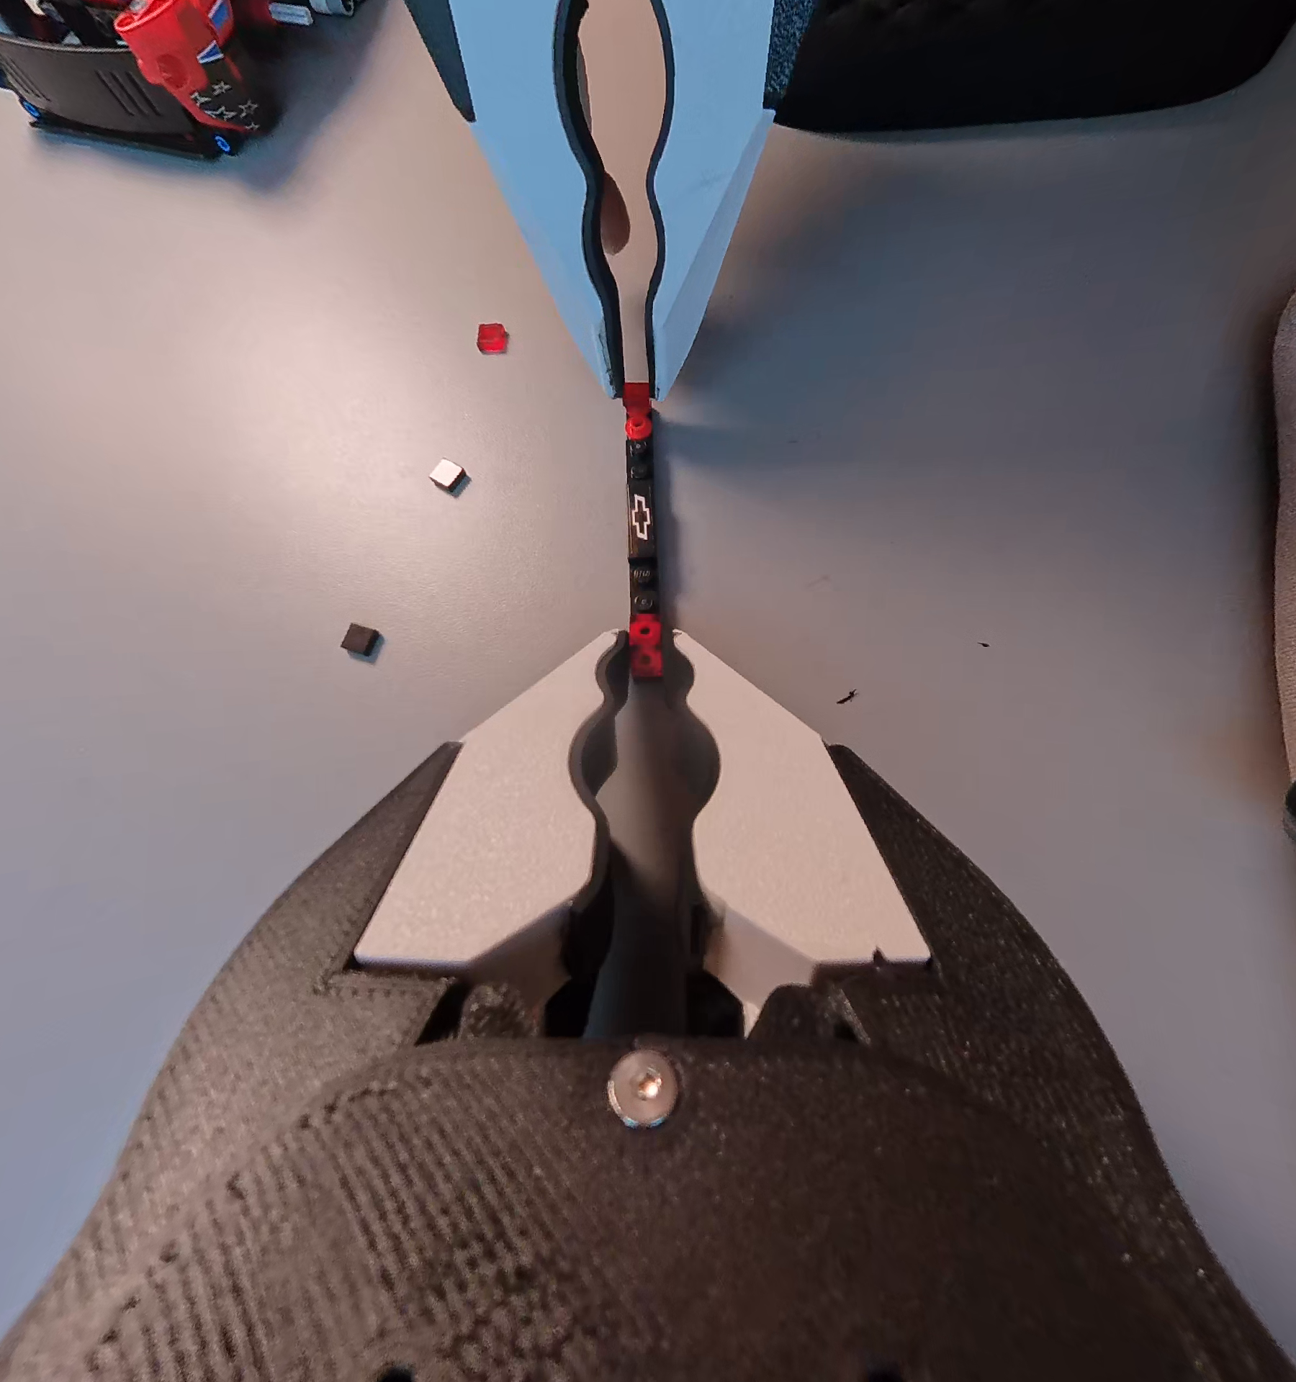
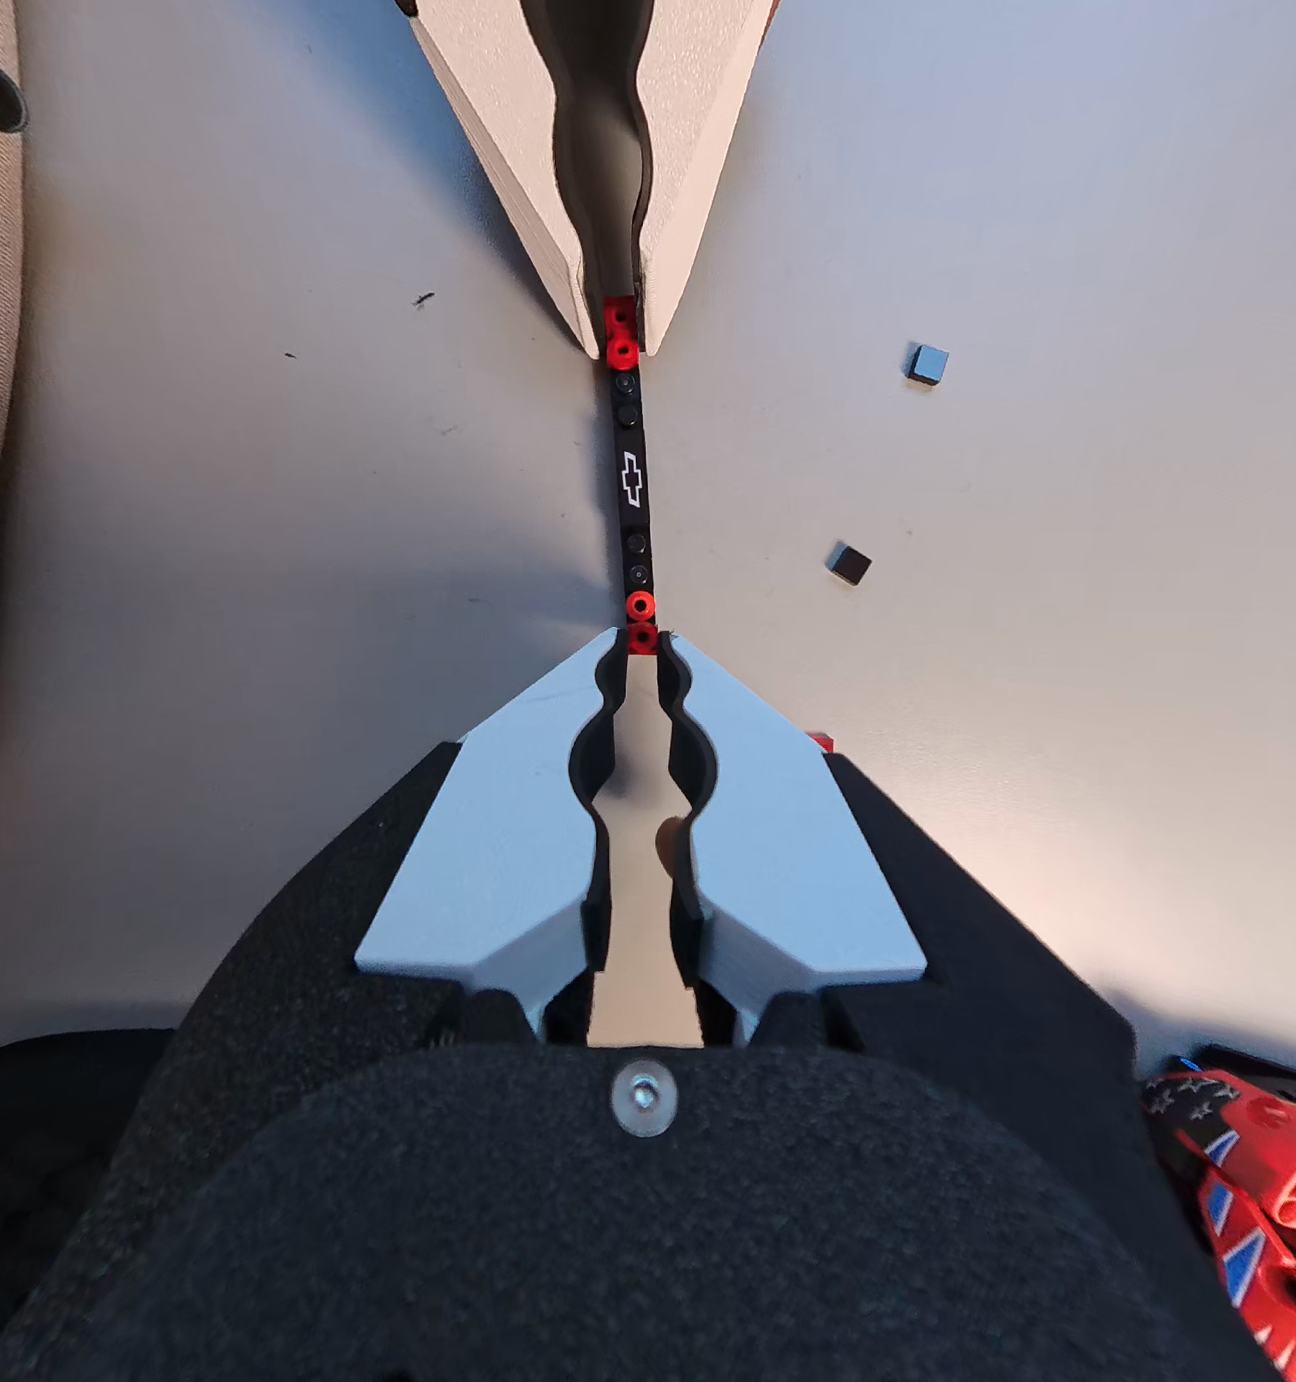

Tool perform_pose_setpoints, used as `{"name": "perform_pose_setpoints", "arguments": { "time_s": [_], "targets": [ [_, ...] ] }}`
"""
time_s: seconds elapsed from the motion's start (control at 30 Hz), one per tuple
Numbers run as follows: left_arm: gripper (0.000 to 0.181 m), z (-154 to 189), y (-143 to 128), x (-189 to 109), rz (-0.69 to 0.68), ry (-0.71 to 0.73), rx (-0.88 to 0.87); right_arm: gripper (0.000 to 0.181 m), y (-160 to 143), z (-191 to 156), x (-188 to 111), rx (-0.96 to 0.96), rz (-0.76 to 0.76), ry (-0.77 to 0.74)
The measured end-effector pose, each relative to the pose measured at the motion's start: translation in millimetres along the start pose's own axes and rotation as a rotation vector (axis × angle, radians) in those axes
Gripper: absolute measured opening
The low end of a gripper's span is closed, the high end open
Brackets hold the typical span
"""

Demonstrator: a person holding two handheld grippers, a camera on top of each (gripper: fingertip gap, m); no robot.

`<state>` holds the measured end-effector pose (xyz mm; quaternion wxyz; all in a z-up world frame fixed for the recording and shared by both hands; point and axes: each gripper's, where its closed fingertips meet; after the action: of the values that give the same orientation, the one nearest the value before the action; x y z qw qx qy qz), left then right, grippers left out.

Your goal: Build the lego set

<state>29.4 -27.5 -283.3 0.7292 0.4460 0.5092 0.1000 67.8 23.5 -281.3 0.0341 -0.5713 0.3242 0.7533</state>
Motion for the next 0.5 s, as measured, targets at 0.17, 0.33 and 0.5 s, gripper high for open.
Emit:
{"name": "perform_pose_setpoints", "arguments": {
  "time_s": [0.17, 0.33, 0.5],
  "targets": [
    [0.006, -0.8, 0.2, 0.0, 0.001, 0.005, 0.001, 0.005, -0.7, -0.3, 0.5, -0.011, -0.019, 0.01],
    [0.006, -1.4, 0.3, 0.1, 0.002, 0.01, 0.006, 0.005, -0.9, -0.7, 0.8, 0.001, -0.019, 0.036],
    [0.006, -1.5, 0.5, 0.2, 0.006, 0.009, 0.006, 0.006, -1.1, -1.4, 1.3, -0.018, -0.038, 0.03]
  ]
}}
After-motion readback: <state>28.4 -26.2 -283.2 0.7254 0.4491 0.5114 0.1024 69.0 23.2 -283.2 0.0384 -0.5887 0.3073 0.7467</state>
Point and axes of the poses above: each gripper's, where its closed fingertips meet, x out along the fingers, y out of its top, z = x × y across the jaws, and after that the axes turned 13 degrees about -x, right-handed
